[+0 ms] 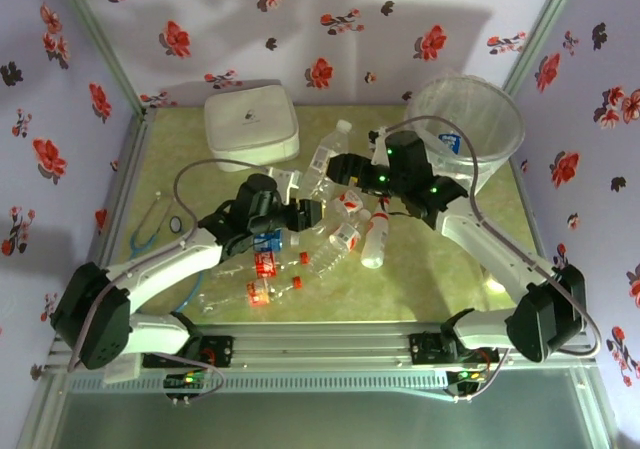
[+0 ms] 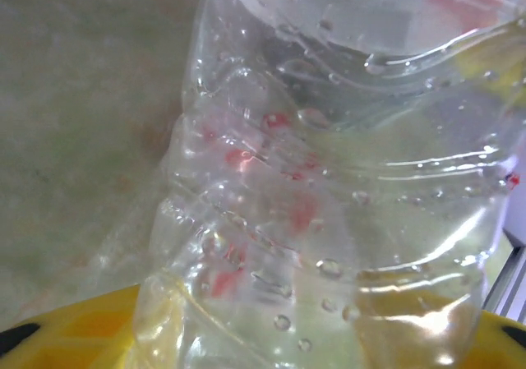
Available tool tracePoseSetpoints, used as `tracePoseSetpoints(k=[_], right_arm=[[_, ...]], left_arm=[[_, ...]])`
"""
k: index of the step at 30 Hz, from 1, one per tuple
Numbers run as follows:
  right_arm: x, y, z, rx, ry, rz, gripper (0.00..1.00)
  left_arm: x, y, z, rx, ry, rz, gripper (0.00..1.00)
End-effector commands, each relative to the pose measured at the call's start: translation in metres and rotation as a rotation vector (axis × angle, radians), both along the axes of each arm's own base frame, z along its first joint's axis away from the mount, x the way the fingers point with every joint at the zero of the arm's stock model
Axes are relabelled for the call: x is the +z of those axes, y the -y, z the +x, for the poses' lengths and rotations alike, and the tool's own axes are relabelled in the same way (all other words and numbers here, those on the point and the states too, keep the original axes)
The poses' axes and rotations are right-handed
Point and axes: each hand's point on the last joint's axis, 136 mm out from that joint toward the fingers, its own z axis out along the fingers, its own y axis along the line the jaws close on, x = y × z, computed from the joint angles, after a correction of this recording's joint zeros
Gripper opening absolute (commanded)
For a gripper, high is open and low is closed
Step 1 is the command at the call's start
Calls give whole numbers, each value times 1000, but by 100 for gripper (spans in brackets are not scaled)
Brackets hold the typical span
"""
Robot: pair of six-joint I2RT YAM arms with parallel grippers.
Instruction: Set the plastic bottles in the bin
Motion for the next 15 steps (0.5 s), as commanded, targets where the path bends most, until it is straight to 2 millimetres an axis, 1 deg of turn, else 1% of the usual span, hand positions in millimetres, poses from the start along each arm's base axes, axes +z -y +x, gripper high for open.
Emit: tracePoseSetpoints(k=[1,3,5,7,9,10,11,13,15], right_arm=[[21,-12,5,-13,36,74,89],[21,-14,6,-20,39,76,89],[13,-14,9,-41,14,68,87],[7,-11,12,-70,-10,55,76],[12,-10,13,-88,-6,78,59],[15,-10,13,-94,-4,90,54],[19,-9,13,-95,0,99,50],[24,-8,11,-93,10,96,48],[24,-6,12,-103,12,92,46]], left_arm=[[35,16,4,-19,86,-82,37],[34,23,3,-38,89,-76,37],[36,27,1,-53,97,-69,37],[40,29,-4,-70,116,-73,38],[45,29,-9,-77,134,-81,40],[46,27,-10,-74,133,-88,40],[47,27,-12,-72,128,-95,41],[49,25,-15,-74,135,-100,42],[51,24,-17,-81,147,-93,43]])
